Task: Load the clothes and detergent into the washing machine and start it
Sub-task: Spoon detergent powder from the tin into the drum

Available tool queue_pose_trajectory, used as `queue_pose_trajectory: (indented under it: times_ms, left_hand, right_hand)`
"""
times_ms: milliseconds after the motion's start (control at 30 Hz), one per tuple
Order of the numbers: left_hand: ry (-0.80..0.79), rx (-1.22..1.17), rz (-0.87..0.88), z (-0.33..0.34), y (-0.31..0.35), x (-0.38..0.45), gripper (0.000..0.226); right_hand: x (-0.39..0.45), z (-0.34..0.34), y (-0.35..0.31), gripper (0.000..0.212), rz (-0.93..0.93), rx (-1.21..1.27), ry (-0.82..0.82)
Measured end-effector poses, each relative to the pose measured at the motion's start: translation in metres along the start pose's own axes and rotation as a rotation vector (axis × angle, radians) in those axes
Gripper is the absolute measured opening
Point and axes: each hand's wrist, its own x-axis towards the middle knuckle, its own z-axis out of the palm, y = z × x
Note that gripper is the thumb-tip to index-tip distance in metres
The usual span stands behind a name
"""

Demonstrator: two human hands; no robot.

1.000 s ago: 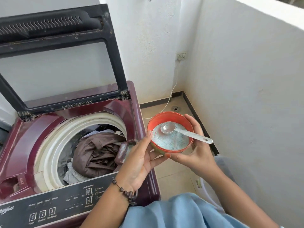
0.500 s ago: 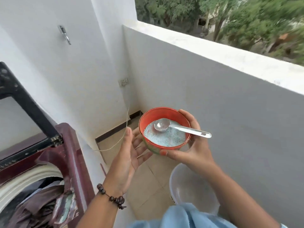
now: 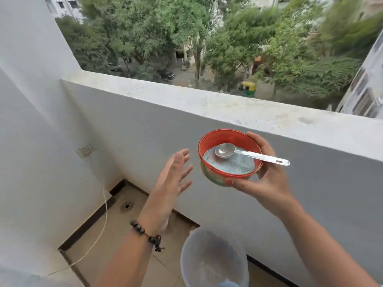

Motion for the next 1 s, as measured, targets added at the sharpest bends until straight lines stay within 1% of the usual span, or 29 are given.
queue_pose_trajectory:
  times_ms: [133, 233, 333, 433, 500, 733, 800, 933, 1000]
  left_hand:
    - [-0.101, 0.149, 0.088, 0.034, 0.019, 0.037, 0.077]
    - [-0.127, 0.256, 0.146, 0.058, 0.029, 0.062, 0.086]
    - [-0.146, 0.389, 0.208, 0.080, 0.035, 0.081, 0.078]
    - [-0.165, 0.588, 0.311, 0.097, 0.034, 0.097, 0.088]
    - [-0.182, 0.678, 0.350, 0.105, 0.035, 0.108, 0.088]
    - [-0.218, 0.777, 0.369, 0.121, 0.040, 0.139, 0.094]
    - [-0.225, 0.783, 0.365, 0.125, 0.039, 0.143, 0.094]
    - [-0.251, 0.762, 0.389, 0.133, 0.034, 0.148, 0.090]
    - [-0.261, 0.750, 0.396, 0.136, 0.032, 0.150, 0.094]
  right_hand:
    - [0.021, -0.042, 0.003, 0.100, -0.019, -0.047, 0.082]
    - [0.041, -0.072, 0.004, 0.104, -0.063, -0.109, 0.136]
    - [0.063, -0.100, 0.006, 0.100, -0.070, -0.205, 0.171]
    - [0.085, -0.119, 0.011, 0.098, -0.053, -0.289, 0.168]
    - [0.098, -0.126, 0.016, 0.094, -0.030, -0.316, 0.155]
    - [0.114, -0.133, 0.029, 0.087, 0.076, -0.366, 0.098]
    - [0.115, -0.132, 0.031, 0.094, 0.092, -0.425, 0.084]
    - [0.116, -0.130, 0.034, 0.132, 0.117, -0.478, 0.038]
    - [0.115, -0.133, 0.033, 0.136, 0.089, -0.478, -0.006]
